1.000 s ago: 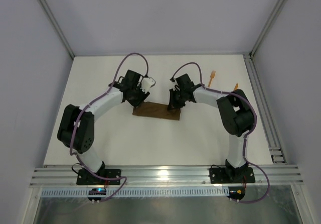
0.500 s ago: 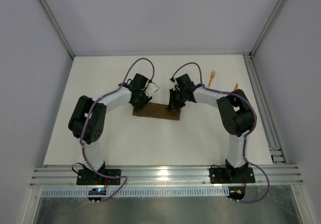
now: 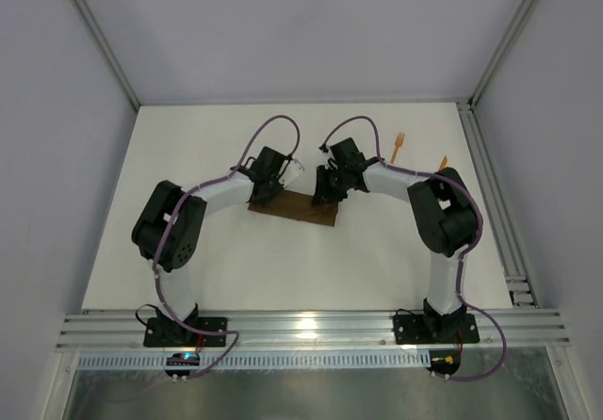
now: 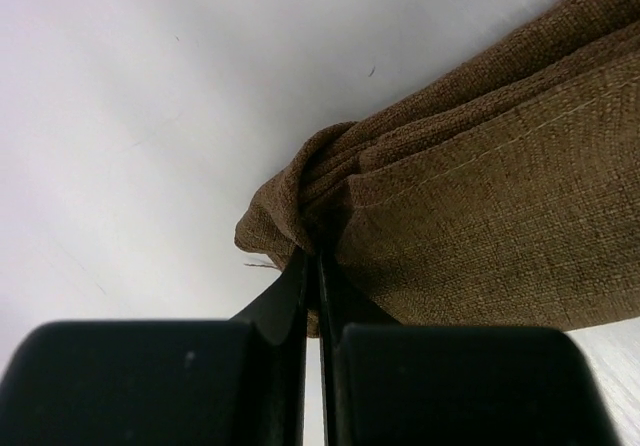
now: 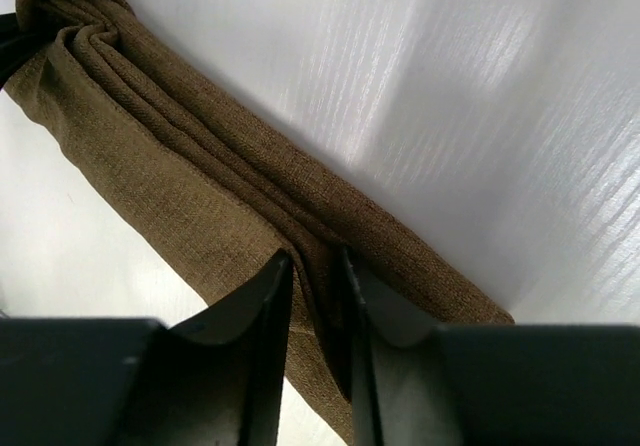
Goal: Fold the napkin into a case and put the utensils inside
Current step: Stuff the top corner of the smaller-rectangle-folded napkin into the folded napkin.
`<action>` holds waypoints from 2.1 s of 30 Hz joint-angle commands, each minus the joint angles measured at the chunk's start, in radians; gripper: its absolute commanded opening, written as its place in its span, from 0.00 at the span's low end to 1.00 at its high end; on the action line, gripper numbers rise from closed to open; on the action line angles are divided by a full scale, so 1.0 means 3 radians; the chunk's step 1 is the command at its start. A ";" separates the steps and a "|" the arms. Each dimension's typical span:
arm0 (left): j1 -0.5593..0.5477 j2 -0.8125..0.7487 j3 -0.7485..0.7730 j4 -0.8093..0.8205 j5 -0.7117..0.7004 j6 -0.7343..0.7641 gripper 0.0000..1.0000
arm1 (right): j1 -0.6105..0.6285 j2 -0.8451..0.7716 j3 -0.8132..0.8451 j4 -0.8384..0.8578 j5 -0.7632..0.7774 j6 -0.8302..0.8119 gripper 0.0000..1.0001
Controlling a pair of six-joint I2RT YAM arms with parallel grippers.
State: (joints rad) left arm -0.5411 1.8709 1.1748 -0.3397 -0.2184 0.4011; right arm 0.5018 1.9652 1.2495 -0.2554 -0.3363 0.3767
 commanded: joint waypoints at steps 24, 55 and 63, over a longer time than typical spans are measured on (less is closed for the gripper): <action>0.0167 -0.0008 0.0016 -0.0013 0.0360 -0.0401 0.08 | 0.0459 -0.0518 -0.0525 0.1838 0.0149 0.1280 0.06; 0.0254 -0.0090 0.0016 -0.0085 0.0656 -0.0509 0.15 | 0.0659 0.0639 -0.0054 0.2263 0.0609 0.2134 0.03; 0.0265 -0.0095 0.0062 -0.0044 0.0600 -0.0524 0.47 | 0.0633 0.0792 0.0110 0.2068 0.0574 0.2150 0.03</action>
State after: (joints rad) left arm -0.4576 1.8557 1.1763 -0.3202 -0.0700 0.2680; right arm 0.6960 2.1708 1.2392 0.3859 -0.1959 1.0149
